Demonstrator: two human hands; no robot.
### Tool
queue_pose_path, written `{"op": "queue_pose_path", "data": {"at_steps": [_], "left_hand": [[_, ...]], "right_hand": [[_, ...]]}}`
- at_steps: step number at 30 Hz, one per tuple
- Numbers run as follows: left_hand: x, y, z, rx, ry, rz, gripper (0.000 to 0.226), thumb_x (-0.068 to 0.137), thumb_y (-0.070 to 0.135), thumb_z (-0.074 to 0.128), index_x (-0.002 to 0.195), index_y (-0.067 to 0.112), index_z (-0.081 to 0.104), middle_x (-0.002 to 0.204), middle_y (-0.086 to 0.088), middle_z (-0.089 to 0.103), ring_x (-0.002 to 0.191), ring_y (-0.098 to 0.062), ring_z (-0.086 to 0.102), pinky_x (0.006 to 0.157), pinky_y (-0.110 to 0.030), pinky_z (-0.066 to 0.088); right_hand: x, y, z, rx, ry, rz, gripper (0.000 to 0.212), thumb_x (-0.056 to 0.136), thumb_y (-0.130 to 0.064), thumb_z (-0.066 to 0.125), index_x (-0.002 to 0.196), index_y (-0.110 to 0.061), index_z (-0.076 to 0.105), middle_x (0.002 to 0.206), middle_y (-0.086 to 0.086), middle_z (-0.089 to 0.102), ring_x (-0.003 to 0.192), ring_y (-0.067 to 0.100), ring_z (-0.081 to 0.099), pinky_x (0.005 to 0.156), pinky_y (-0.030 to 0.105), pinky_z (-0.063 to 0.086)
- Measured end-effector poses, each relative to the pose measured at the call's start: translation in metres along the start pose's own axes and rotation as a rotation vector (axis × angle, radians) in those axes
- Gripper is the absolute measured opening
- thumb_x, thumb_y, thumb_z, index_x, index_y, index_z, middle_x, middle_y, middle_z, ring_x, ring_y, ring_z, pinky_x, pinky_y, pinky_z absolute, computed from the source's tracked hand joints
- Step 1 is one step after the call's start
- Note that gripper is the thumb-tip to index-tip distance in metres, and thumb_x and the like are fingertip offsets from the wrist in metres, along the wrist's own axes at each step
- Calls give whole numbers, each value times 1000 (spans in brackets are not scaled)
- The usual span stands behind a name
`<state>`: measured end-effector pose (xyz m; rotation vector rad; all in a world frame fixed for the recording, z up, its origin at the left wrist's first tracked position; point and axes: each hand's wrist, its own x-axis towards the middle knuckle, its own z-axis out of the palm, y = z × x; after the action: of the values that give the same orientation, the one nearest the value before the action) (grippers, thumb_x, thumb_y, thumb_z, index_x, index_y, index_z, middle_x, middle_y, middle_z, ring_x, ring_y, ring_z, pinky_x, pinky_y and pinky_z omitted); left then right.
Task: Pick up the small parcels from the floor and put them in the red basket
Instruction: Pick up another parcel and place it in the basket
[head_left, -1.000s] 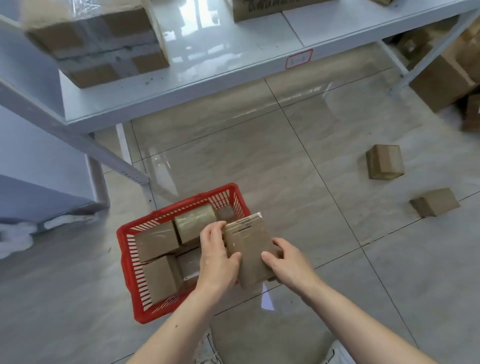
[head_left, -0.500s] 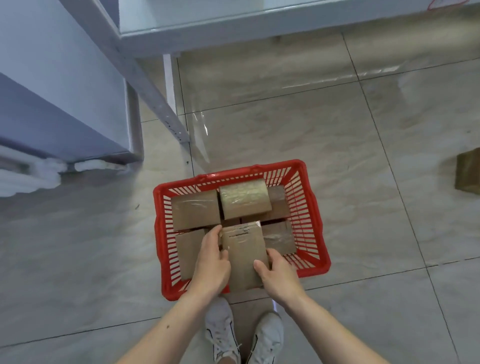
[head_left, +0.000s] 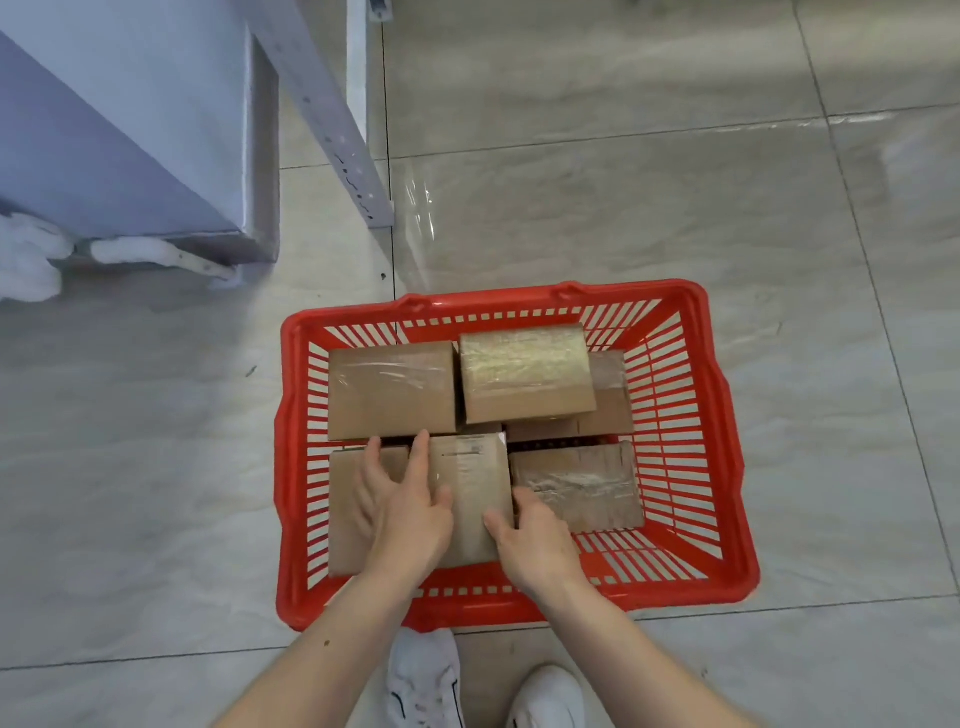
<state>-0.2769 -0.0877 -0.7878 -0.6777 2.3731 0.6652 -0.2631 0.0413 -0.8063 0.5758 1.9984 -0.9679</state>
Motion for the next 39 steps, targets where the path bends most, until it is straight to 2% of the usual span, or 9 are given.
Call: {"op": "queue_pose_path", "data": {"at_steps": [3,9,12,18,23,26,29,35,39], "left_hand": [[7,-6,8,20,17,-1,63,97,36,47,151,44,14,159,1,-13,148,-26,-11,119,-48,1],[7,-12,16,178,20,59,70,99,34,41,152,40,-6,159,-2,-18,148,-27,-13,120,-47,1],[9,-15,12,179,9,67,71,100,30,41,152,38,-6,160,0,-16,149,-26,-12,120,-46,2],[-6,-6,-17,81,-5,42,70,99,32,44,154,30,1,163,0,-2,150,-25,1,121,-43,9],[-47,18,-53,31,-51,69,72,97,34,47,155,24,6,161,-3,6,148,-25,8,120,-45,16],[-76,45,-80,19,-58,86,67,93,36,53,151,20,25,158,-5,15,146,-25,16,119,-41,20],[-103,80,-106,-23,-72,107,58,91,34,58,143,16,41,154,-7,23,143,-26,22,117,-37,20],[-142,158,-147,-57,-97,263,43,92,27,59,132,14,53,147,-7,31,140,-24,26,114,-34,21],[-168,202,-155,-10,-109,370,37,91,23,60,127,14,57,140,-8,37,137,-24,30,113,-35,24]], "right_hand": [[8,3,3,-15,25,-17,39,95,-37,51,130,-22,51,122,2,66,114,24,60,86,32,47],[13,1,14,12,62,0,56,94,-36,55,144,-20,35,122,7,65,114,26,61,94,37,50],[16,-3,16,4,44,10,59,94,-37,55,145,-19,32,124,9,64,115,28,59,94,38,49],[-11,-5,-10,-16,23,110,62,93,-41,55,145,-14,33,136,12,56,125,30,53,99,39,44],[-63,-20,-53,53,48,75,45,92,-39,56,129,-13,52,125,5,62,115,23,57,88,29,43],[-98,-34,-87,120,70,60,41,91,-41,56,123,-14,57,119,1,64,113,20,58,94,33,46],[-129,-46,-127,155,132,40,33,91,-41,54,109,-17,66,107,-2,69,105,18,62,90,34,48],[-176,-58,-201,336,274,36,24,89,-40,56,97,-20,67,96,-6,68,93,15,63,79,31,48],[-203,-50,-241,445,347,31,19,86,-35,60,94,-18,67,95,-4,69,93,18,65,85,37,53]]}}
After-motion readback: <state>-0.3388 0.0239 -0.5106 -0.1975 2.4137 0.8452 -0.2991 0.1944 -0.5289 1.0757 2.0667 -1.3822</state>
